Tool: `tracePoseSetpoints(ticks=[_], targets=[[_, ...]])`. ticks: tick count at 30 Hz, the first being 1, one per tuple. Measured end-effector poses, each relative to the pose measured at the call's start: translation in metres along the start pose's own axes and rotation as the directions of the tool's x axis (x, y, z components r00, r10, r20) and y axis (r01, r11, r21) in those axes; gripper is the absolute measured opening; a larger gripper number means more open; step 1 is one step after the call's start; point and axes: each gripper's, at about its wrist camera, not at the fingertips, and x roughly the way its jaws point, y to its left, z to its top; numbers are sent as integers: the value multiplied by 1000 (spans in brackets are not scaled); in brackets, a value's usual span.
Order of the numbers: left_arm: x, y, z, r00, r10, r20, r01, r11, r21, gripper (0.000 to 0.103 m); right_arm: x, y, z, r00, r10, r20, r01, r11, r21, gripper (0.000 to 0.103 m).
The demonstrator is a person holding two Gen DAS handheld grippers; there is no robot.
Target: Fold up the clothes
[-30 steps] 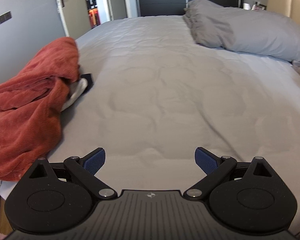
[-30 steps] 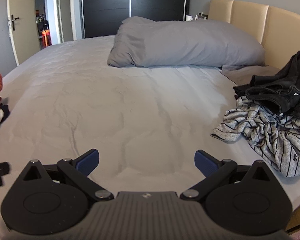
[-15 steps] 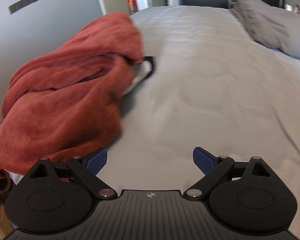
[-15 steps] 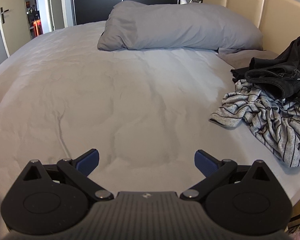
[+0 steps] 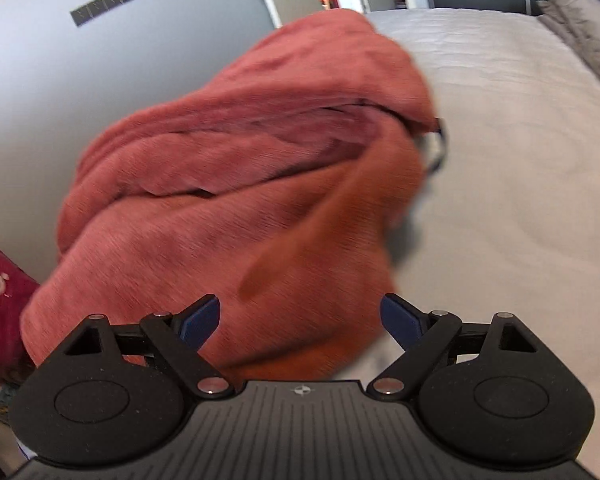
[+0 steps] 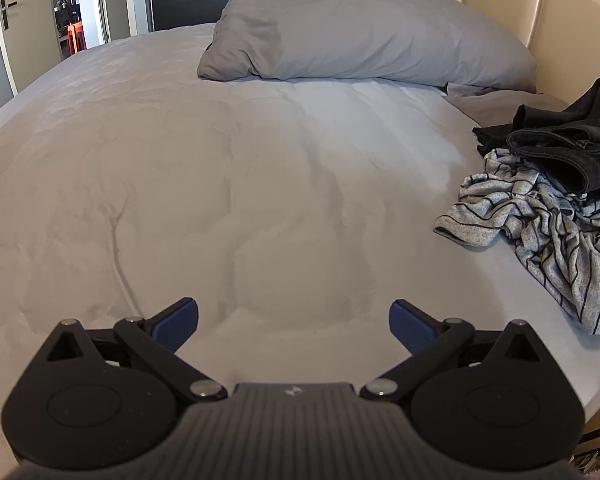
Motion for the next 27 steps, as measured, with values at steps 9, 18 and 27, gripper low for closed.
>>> tracePoseSetpoints(ticks=[9, 18, 27], targets=[[29, -14, 7, 998, -29, 49, 25, 998, 63, 87, 4, 6, 1, 1000, 24, 5, -24, 999, -22, 103], [36, -16, 12, 994, -108, 22, 107, 994, 19, 31, -8, 6, 5, 1000, 14, 4, -14, 1000, -27, 103], [9, -5, 17, 989, -141, 52, 143, 989, -37, 10, -15, -3, 5, 1000, 14, 12, -14, 1000, -8, 103]])
